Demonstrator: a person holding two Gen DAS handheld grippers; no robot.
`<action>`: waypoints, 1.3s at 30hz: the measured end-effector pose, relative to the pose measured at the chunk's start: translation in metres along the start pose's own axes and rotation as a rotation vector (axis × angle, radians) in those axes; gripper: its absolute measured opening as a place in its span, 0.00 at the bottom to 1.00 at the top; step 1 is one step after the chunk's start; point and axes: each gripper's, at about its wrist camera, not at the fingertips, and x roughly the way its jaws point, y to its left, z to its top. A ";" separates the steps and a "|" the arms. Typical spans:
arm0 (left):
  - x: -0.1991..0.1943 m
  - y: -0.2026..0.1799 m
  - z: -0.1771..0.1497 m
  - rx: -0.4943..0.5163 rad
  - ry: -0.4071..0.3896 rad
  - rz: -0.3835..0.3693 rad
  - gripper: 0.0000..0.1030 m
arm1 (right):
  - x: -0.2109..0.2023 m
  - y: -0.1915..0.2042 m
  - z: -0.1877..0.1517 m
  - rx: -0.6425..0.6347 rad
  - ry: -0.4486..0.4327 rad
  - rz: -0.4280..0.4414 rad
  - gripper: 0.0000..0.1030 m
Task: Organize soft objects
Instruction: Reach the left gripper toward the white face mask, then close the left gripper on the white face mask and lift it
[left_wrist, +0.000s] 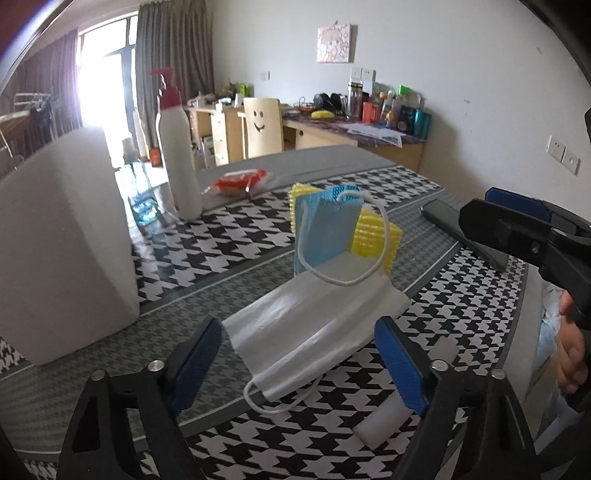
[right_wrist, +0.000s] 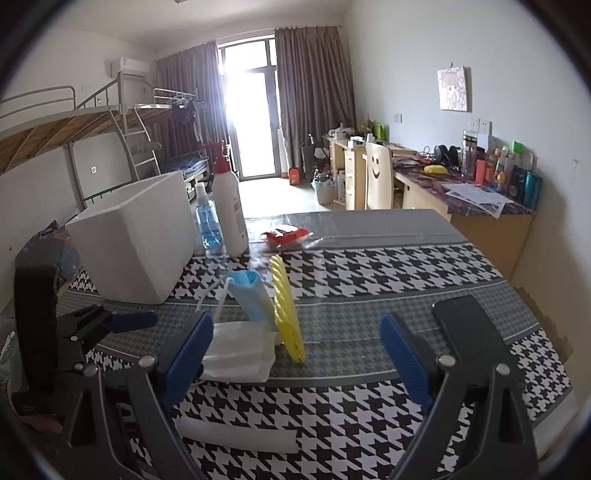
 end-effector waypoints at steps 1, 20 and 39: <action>0.002 0.000 0.000 0.000 0.007 -0.006 0.76 | 0.002 -0.001 0.000 0.002 0.005 0.002 0.91; 0.039 0.003 0.003 -0.029 0.132 -0.042 0.27 | 0.015 -0.013 -0.003 0.018 0.032 0.010 0.91; -0.004 0.005 -0.002 -0.026 0.053 -0.045 0.01 | 0.013 -0.012 -0.004 0.034 0.037 0.007 0.91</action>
